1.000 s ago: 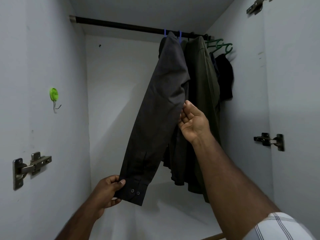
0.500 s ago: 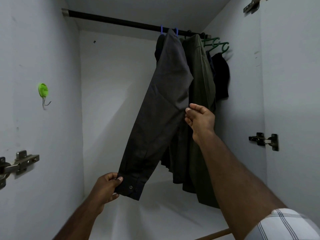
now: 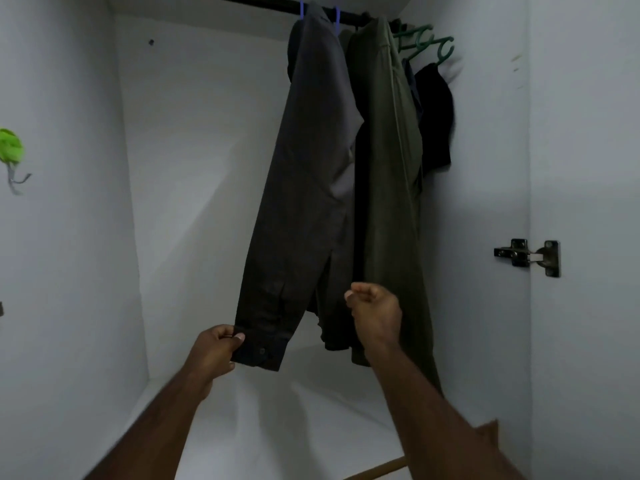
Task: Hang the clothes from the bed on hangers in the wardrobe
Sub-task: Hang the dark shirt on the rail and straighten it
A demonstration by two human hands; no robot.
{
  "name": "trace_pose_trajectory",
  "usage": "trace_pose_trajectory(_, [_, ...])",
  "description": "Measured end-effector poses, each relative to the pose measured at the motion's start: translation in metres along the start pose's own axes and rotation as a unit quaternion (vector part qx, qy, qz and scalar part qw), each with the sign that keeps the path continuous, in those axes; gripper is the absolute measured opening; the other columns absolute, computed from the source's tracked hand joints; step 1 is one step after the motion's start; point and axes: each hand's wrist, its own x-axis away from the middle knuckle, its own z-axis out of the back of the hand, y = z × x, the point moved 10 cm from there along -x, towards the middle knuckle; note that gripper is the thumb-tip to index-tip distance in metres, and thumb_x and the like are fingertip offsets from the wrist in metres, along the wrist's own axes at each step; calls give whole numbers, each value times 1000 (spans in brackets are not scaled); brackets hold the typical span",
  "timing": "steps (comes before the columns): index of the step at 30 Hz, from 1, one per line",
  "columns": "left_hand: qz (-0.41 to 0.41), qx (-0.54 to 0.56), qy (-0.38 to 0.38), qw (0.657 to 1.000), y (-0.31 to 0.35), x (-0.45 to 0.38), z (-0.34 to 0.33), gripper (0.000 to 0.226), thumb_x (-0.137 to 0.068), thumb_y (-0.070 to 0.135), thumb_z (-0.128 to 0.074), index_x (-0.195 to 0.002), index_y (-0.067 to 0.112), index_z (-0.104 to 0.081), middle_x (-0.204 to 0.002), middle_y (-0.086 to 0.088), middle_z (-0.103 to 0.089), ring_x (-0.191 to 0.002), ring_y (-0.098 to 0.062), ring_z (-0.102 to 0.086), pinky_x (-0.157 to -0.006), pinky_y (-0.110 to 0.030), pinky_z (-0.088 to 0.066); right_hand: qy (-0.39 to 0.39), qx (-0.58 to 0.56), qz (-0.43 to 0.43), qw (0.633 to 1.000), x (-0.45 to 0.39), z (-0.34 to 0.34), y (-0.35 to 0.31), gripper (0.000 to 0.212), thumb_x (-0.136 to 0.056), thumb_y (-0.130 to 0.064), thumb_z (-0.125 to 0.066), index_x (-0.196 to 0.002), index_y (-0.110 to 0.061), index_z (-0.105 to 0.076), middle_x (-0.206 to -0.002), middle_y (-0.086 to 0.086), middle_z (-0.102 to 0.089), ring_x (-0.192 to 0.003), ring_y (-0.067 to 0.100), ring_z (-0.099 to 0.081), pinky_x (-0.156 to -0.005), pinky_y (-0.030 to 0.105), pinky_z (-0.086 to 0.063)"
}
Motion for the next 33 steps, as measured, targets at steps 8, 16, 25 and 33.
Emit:
trace_pose_trajectory(8, [-30, -12, -56, 998, 7, -48, -32, 7, -99, 13, -62, -101, 11, -68, -97, -10, -68, -82, -18, -61, -70, -30, -51, 38, 171, 106, 979, 18, -55, 18, 44, -84, -39, -77, -122, -22, -62, -117, -6, -57, -107, 11, -56, -92, 34, -53])
trace_pose_trajectory(16, [-37, -21, -107, 993, 4, -75, -65, 12, -99, 16, -62, -106, 9, -69, -102, -11, -68, -83, -17, -60, -70, -29, -51, 36, 172, 66, 982, 1, -67, 33, 41, -84, -43, -75, -117, -21, -66, -109, -4, -65, -98, 13, -61, -84, 33, -54])
trace_pose_trajectory(25, [-24, -5, -194, 981, 3, -63, -119, 10, -99, 25, -63, -107, 19, -67, -110, -6, -70, -97, -20, -66, -74, -27, -52, 40, 6, 33, 999, -8, -28, 44, 10, -93, -23, -69, -86, -16, -67, -81, 5, -71, -78, 23, -68, -72, 40, -57])
trace_pose_trajectory(33, [-25, 2, -258, 966, 17, -28, -164, 13, -97, 30, -65, -109, 25, -65, -111, -5, -71, -99, -21, -68, -81, -30, -54, 21, 63, 58, 996, -16, 13, 34, 8, -91, -26, -72, -96, -20, -74, -87, -7, -74, -85, 9, -70, -82, 40, -60])
